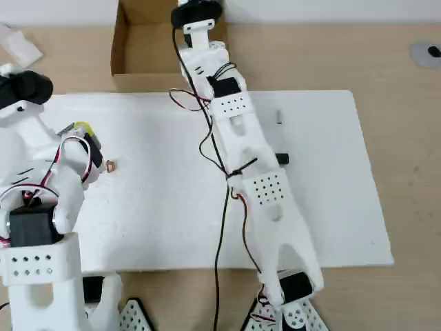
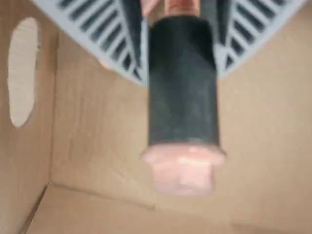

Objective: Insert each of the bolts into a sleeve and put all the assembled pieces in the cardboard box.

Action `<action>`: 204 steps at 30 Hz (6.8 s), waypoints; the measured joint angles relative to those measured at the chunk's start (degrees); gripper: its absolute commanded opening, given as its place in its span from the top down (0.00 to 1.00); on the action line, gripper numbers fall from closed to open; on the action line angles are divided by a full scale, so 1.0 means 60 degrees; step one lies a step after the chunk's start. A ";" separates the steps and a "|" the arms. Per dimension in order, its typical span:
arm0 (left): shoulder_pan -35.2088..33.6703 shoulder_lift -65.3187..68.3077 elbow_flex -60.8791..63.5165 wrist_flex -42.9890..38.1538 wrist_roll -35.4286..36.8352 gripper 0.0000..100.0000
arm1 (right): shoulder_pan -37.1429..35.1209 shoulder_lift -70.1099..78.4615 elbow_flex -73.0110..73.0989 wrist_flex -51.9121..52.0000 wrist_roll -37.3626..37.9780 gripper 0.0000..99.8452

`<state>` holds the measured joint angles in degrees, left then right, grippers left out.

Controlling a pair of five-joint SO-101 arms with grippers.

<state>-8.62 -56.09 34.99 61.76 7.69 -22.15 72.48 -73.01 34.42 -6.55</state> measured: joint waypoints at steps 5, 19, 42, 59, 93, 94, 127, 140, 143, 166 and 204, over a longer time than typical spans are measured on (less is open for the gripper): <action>0.0000 0.0000 0.0059 0.0000 0.0000 1.00 | 0.0000 0.0967 -0.1407 0.1143 0.1099 0.93; 0.0000 0.0015 0.0059 -0.0029 0.0000 0.99 | 0.0015 0.1407 -0.3121 0.2711 0.1333 0.60; -0.0352 0.4249 -0.2095 0.3297 -1.0872 0.99 | 0.0000 -0.3619 -0.3253 1.0593 -0.0777 0.60; -0.1392 0.8015 -0.2066 0.1875 -1.5165 0.93 | 0.1729 -0.4982 -0.3253 1.1150 -0.0777 0.61; -0.0967 0.9392 -0.2066 0.0293 -1.5223 0.93 | 0.1729 -0.4982 -0.3253 1.1150 -0.0777 0.61; -0.0967 0.9451 -0.2066 0.0293 -1.5223 0.93 | 0.1729 -0.4982 -0.3253 1.1150 -0.0777 0.61; 0.0073 0.8806 -0.4674 0.1304 -0.9875 0.99 | 0.1626 -0.5114 -0.3253 1.1165 -0.1538 0.61; 0.0425 0.2256 -0.3238 0.1099 -0.5670 0.99 | 0.1568 -0.9773 0.3004 1.1165 -0.3487 0.61; -0.0147 0.1656 -0.2154 0.0308 -0.4615 0.99 | 0.1568 -1.1194 0.6139 1.1150 -0.4366 0.61; -0.0015 -0.1260 0.0996 -0.0015 -0.3619 0.99 | 0.2828 -1.2044 1.5971 0.3824 -0.8674 0.61; -0.0015 -0.1289 0.1421 -0.0015 -0.3619 0.99 | 0.2857 -1.0960 1.6205 0.3341 -0.8440 0.81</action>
<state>-8.70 -63.82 43.52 61.67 -14.02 -5.01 6.73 24.22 54.46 -57.19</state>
